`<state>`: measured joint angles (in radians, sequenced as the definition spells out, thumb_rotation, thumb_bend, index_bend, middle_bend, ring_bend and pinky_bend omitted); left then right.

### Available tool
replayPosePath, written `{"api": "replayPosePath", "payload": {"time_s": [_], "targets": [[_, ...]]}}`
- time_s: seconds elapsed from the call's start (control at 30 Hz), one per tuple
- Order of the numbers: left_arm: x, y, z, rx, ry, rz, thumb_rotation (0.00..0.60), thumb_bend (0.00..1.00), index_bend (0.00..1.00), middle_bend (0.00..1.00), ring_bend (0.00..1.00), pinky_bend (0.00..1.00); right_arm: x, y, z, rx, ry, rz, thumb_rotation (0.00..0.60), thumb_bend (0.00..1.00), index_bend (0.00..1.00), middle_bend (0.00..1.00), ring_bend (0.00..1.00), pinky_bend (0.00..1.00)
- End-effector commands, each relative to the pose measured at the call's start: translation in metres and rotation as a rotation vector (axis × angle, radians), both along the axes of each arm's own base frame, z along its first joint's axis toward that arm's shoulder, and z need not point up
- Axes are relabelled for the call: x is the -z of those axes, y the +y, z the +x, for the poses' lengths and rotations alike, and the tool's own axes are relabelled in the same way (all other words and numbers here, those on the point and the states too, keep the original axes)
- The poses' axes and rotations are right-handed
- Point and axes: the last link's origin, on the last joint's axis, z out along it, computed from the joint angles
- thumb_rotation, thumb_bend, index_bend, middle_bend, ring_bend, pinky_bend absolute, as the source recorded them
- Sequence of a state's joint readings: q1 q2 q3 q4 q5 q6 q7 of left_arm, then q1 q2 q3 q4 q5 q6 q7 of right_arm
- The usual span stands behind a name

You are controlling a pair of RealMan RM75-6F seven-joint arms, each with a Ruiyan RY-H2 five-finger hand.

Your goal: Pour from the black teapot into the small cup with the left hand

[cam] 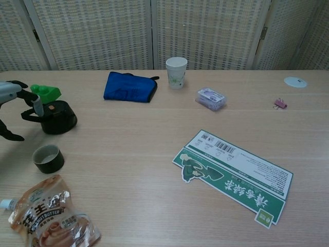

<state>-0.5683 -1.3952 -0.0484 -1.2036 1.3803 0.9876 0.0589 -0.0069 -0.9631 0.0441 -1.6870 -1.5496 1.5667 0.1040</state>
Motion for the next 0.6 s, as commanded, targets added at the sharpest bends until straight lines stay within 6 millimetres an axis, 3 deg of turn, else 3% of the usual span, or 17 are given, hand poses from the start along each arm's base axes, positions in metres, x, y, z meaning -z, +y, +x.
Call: {"api": "replayPosePath", "payload": {"time_s": [0.03, 0.6], "targets": [[0.0013, -0.0004, 0.0009, -0.002, 0.001, -0.002, 0.6, 0.11, 0.4, 0.35, 0.27, 0.0, -0.0002, 0.0002, -0.0004, 0.001, 0.0, 0.0, 0.6, 0.19, 0.26, 0.29, 0.2, 0.19], [0.0077, -0.0032, 0.0019, -0.009, 0.019, -0.014, 0.6, 0.11, 0.4, 0.35, 0.27, 0.0, -0.0007, 0.0009, -0.0022, 0.006, 0.0, -0.002, 0.6, 0.19, 0.26, 0.29, 0.2, 0.19]]}}
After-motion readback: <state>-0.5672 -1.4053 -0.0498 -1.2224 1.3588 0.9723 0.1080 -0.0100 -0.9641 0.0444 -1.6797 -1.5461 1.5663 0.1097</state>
